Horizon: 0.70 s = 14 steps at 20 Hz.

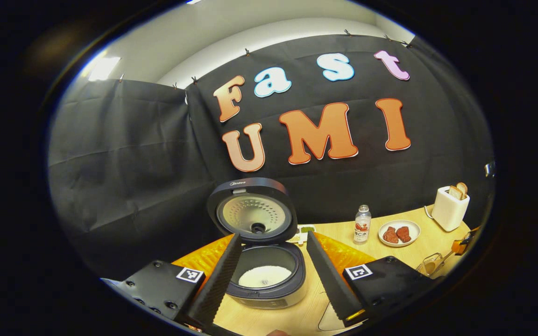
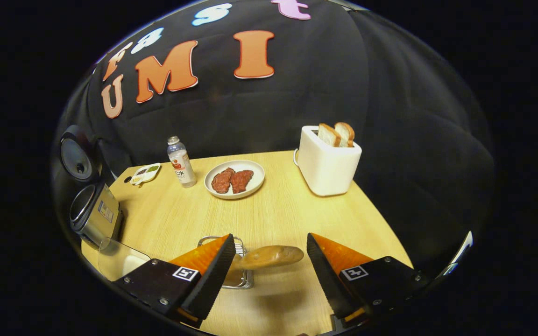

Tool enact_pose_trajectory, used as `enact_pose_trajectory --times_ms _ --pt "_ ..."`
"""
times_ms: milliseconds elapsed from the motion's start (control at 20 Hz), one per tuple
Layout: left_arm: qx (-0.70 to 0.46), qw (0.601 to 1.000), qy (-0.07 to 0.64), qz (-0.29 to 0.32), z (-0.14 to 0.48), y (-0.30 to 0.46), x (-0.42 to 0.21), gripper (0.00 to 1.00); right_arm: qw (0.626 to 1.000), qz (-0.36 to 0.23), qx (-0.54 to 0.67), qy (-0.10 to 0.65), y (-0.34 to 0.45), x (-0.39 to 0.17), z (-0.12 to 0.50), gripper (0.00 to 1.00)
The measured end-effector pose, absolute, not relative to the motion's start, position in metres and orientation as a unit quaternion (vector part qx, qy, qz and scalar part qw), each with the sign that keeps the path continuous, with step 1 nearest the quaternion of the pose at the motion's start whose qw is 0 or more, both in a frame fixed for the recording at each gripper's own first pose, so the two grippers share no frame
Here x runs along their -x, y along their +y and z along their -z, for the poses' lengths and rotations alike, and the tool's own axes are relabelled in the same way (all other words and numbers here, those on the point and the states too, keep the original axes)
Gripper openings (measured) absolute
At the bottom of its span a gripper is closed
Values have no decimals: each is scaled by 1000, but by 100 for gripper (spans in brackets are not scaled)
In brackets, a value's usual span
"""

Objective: Close the left gripper, press the button to open the rice cooker; take a wooden spoon from the chopstick holder with the right hand, scoop a spoonful of rice and pour it into the rice cooker, then put the wooden spoon back into the chopstick holder.

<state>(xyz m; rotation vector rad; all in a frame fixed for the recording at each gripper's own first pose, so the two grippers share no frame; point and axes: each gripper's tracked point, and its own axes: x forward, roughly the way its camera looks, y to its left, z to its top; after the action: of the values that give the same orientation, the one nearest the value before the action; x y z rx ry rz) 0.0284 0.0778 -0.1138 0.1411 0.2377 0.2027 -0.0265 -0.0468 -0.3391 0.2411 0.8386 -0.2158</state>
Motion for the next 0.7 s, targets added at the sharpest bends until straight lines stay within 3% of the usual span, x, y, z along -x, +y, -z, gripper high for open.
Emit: enact_pose_trajectory --times_ms 100,200,300,350,400,550,700 --pt "-77 985 113 -102 108 79 -25 89 888 106 -166 417 -35 28 355 94" --pt "-83 985 112 -101 107 80 -21 95 881 110 -199 415 -32 23 366 85" --pt "-86 985 112 -98 107 83 -20 100 880 109 -239 396 -27 11 366 73" --pt "-87 985 113 -97 108 83 -19 100 879 111 -258 386 -26 6 365 60" --pt "-87 985 114 -96 108 84 -19 100 877 108 -270 383 -24 3 367 59" --pt "-86 986 112 -93 108 89 -19 100 872 105 -287 383 -17 2 365 30" --pt "-81 986 113 -89 109 94 -20 100 876 103 -280 380 -9 1 358 23"
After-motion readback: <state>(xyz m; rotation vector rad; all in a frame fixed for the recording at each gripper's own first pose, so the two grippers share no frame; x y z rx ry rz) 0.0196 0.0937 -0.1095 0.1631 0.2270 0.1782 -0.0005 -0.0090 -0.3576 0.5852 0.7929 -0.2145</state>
